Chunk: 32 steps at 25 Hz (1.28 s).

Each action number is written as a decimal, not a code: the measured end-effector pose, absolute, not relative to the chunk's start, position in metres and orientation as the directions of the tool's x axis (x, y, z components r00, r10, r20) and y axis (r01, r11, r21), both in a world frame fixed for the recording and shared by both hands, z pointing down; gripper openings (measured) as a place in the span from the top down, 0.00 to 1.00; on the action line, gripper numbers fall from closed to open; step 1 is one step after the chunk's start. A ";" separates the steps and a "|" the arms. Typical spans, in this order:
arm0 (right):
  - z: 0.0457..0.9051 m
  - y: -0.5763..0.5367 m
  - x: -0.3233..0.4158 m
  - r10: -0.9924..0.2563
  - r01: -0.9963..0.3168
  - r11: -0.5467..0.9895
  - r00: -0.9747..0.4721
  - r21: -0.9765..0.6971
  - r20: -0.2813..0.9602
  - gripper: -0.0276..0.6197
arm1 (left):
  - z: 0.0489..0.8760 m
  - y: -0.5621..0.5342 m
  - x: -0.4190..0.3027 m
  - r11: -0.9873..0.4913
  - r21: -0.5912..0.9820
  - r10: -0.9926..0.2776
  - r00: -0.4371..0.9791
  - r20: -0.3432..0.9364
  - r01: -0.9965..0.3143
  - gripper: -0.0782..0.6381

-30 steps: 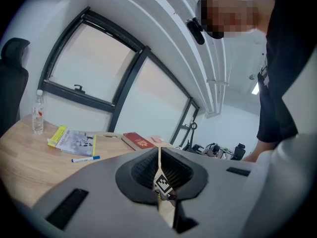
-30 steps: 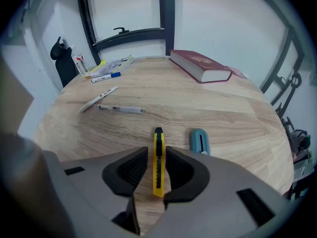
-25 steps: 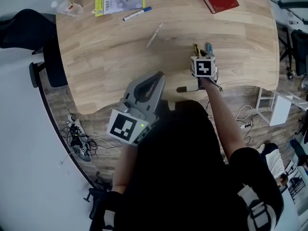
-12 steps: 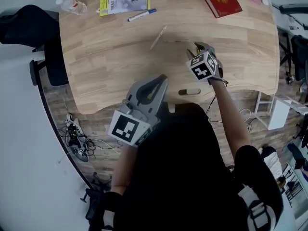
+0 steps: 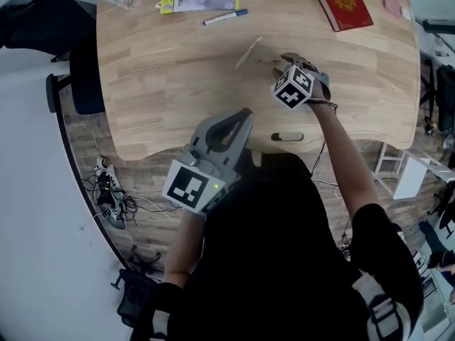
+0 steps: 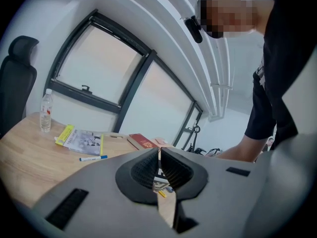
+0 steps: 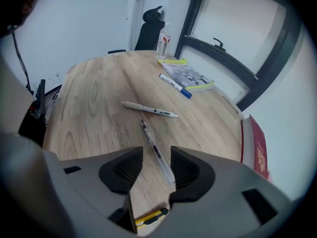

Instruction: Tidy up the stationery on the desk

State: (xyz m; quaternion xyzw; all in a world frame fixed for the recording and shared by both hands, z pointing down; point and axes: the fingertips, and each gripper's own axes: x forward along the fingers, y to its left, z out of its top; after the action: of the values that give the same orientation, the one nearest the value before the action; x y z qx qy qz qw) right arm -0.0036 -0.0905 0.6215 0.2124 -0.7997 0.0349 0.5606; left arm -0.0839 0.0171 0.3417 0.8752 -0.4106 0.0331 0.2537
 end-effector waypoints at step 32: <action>0.645 -0.091 -0.012 -0.226 -0.284 0.947 -0.244 0.153 0.943 0.87 | 0.342 0.020 -0.103 -0.490 0.407 -0.750 0.611 0.255 -0.771 0.83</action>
State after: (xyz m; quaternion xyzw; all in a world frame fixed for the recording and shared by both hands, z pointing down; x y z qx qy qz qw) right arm -0.0118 -0.0906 0.6454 0.1616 -0.7884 0.0246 0.5930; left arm -0.1033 0.0200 0.3415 0.8628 -0.4405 0.0214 0.2470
